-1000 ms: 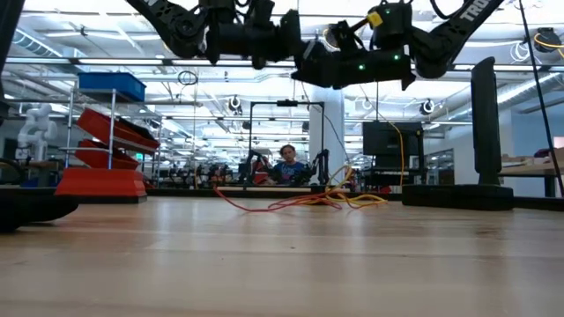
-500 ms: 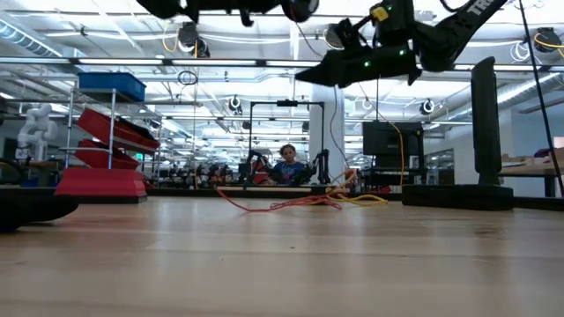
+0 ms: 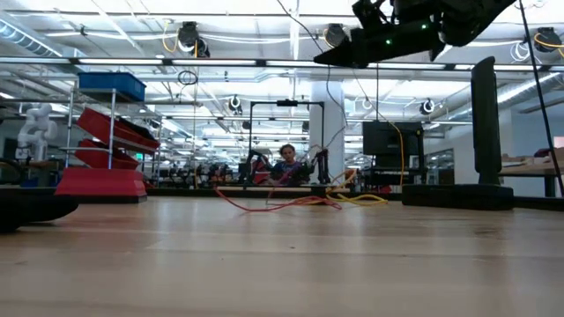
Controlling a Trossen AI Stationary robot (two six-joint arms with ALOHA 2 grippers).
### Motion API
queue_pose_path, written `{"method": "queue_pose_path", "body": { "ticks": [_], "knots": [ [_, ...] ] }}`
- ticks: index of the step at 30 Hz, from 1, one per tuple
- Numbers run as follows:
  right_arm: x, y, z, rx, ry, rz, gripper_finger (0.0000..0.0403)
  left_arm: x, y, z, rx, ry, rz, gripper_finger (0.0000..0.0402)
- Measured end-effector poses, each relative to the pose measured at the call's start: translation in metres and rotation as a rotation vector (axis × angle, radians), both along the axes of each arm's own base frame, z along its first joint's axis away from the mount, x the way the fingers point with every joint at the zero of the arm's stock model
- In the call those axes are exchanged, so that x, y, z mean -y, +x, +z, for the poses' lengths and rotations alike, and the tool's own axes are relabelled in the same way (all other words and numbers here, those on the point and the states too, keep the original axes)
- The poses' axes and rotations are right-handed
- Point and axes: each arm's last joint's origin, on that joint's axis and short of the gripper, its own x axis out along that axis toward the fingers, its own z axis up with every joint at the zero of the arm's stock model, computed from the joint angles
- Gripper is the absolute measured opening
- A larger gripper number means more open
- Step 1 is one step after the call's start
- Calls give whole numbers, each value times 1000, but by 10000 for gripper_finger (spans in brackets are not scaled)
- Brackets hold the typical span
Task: Coil cords
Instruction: Coil the red wire into the spool
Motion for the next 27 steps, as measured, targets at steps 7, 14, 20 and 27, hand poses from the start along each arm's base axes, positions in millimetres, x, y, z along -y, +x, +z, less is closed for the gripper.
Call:
{"method": "queue_pose_path", "body": {
  "ticks": [7,14,20,27],
  "knots": [
    [12,-15,-9,-169,12,-96,6,5,-13,7,4,9,-1,0],
    [23,-42,-11,-382,-77,-390,6,8,-21,11,-14,2,3,0],
    [24,-73,0,-501,-126,-691,6,8,-21,9,-28,0,7,0],
    [9,-107,10,-643,-154,-955,6,7,-19,6,-60,1,19,0]
  ]
}}
